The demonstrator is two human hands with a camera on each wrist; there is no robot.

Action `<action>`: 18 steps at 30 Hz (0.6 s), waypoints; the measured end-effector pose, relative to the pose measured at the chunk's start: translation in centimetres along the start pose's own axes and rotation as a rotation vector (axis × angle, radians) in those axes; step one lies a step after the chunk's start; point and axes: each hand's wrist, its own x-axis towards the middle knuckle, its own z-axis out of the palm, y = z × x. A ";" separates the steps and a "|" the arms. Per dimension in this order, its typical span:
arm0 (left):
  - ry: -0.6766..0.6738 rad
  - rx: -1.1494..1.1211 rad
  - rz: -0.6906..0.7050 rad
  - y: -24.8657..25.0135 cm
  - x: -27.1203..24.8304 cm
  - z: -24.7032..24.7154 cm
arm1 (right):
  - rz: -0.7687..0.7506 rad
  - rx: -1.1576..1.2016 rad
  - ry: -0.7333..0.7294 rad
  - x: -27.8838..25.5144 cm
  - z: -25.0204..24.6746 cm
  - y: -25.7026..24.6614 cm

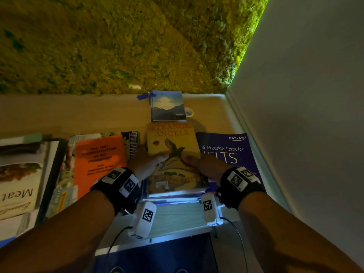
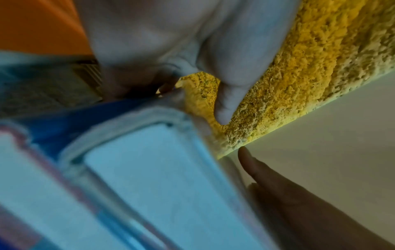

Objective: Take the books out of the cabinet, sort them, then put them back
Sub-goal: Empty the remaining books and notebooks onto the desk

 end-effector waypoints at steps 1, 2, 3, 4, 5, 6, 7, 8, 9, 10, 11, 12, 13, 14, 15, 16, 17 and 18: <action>-0.008 -0.001 -0.004 0.5 0.0 0.0 | 0.005 0.041 -0.003 0.1 0.0 0.0; 0.004 0.026 -0.020 0.6 0.2 0.1 | 0.015 0.079 -0.003 0.3 0.0 0.1; 0.024 0.042 -0.036 0.5 0.6 0.2 | 0.013 0.109 0.000 0.6 0.0 0.2; 0.049 0.095 -0.047 0.3 1.2 0.4 | -0.003 0.137 0.010 0.7 0.1 0.5; 0.057 0.110 -0.038 0.1 1.7 0.5 | -0.020 0.168 0.034 0.8 0.1 0.7; 0.071 0.129 -0.030 0.0 1.9 0.7 | -0.038 0.200 0.062 0.8 0.3 1.0; 0.078 0.109 -0.024 -0.1 2.2 0.8 | -0.050 0.229 0.094 0.9 0.4 1.4; 0.077 0.093 0.004 -0.1 2.1 0.9 | -0.058 0.257 0.119 0.8 0.6 1.6; 0.073 0.066 0.040 -0.2 2.1 0.9 | -0.065 0.291 0.135 0.7 0.8 1.7; 0.067 0.059 0.050 -0.5 2.2 0.8 | -0.082 0.319 0.148 0.8 1.0 1.9; 0.072 0.032 0.065 -1.1 2.7 0.7 | -0.106 0.341 0.161 0.7 1.0 1.9; 0.085 0.024 0.077 -1.5 3.0 0.8 | -0.132 0.355 0.177 0.6 1.0 1.8; 0.102 0.001 0.096 -1.6 3.5 0.9 | -0.163 0.374 0.184 0.2 0.7 1.4; 0.112 -0.010 0.120 -1.0 3.3 1.1 | -0.201 0.390 0.182 -0.1 0.3 0.9; 0.132 -0.019 0.151 0.0 2.8 1.3 | -0.235 0.394 0.180 -0.4 -0.3 0.4; 0.129 -0.016 0.192 1.6 1.8 1.7 | -0.263 0.390 0.195 -0.9 -1.0 -0.2; 0.136 -0.005 0.228 2.9 1.3 2.0 | -0.289 0.389 0.218 -1.2 -1.9 -0.7; 0.130 0.006 0.269 4.3 0.9 2.5 | -0.309 0.402 0.238 -1.6 -2.8 -1.2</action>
